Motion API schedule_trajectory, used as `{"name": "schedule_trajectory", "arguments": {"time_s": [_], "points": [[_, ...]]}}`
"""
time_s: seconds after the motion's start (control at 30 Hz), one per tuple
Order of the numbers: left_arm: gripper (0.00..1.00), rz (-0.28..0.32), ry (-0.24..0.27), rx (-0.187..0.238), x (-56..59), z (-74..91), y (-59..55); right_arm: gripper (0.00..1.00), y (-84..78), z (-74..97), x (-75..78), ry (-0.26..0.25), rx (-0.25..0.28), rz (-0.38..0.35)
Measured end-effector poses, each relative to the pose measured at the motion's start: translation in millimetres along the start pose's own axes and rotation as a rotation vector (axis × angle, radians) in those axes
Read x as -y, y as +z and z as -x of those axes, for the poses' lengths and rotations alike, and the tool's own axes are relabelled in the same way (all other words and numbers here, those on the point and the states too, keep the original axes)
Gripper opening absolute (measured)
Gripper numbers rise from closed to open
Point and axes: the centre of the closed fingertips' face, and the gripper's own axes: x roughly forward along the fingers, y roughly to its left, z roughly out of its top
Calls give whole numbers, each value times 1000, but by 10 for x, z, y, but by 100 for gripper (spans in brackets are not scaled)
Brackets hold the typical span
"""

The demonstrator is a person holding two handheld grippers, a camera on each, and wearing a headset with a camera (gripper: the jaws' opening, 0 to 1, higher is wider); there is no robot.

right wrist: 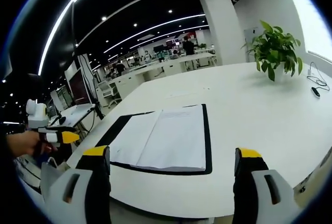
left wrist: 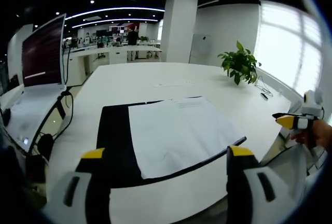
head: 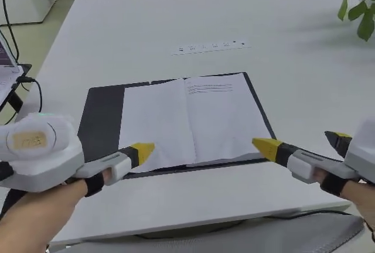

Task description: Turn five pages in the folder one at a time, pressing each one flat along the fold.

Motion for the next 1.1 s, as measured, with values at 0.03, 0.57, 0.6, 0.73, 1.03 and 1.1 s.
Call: {"name": "schedule_trajectory", "arguments": {"time_s": [0.03, 0.57, 0.6, 0.73, 1.03, 1.1], "points": [[93, -11, -23, -17, 75, -50, -19, 99, -15, 12, 14, -1, -4, -5], [73, -154, -228, -86, 1036, -829, -150, 95, -88, 77, 56, 6, -10, -21], [73, -156, -233, -88, 1072, -865, -158, 95, -91, 73, 58, 8, -12, -21], [69, -206, -248, -114, 1222, -1029, -238, 94, -100, 51, 98, 6, -19, -19], [65, -206, -286, -126, 1480, -1412, -314, 93, -132, -22, 196, 16, -24, -41], [62, -216, -293, -134, 1552, -1494, -352, 93, -155, -40, 213, 17, -32, -44]]}}
